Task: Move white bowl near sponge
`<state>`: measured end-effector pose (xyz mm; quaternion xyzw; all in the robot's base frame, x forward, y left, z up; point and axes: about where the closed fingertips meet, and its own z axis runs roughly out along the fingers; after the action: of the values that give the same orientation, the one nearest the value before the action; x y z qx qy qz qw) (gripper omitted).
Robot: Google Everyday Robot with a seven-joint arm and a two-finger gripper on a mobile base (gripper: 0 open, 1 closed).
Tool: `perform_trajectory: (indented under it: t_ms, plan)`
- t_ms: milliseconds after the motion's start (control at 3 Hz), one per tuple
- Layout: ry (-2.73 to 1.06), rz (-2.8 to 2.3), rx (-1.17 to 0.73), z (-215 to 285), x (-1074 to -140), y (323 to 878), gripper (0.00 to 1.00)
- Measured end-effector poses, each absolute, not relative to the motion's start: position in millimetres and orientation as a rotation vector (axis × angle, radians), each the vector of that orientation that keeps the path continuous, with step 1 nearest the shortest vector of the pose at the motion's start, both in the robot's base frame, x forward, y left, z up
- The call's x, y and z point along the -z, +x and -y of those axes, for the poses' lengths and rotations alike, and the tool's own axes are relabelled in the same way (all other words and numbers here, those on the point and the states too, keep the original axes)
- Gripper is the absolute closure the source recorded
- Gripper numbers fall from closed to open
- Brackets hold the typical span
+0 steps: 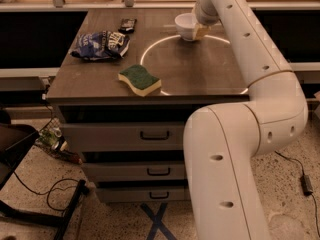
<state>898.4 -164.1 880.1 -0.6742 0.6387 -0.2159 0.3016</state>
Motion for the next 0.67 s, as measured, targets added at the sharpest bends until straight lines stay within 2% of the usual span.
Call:
perform_trajectory:
  t_ms: [667]
  plan:
    - [-1.798,-1.699,0.563,161.3,-871.3,900.0,0.87]
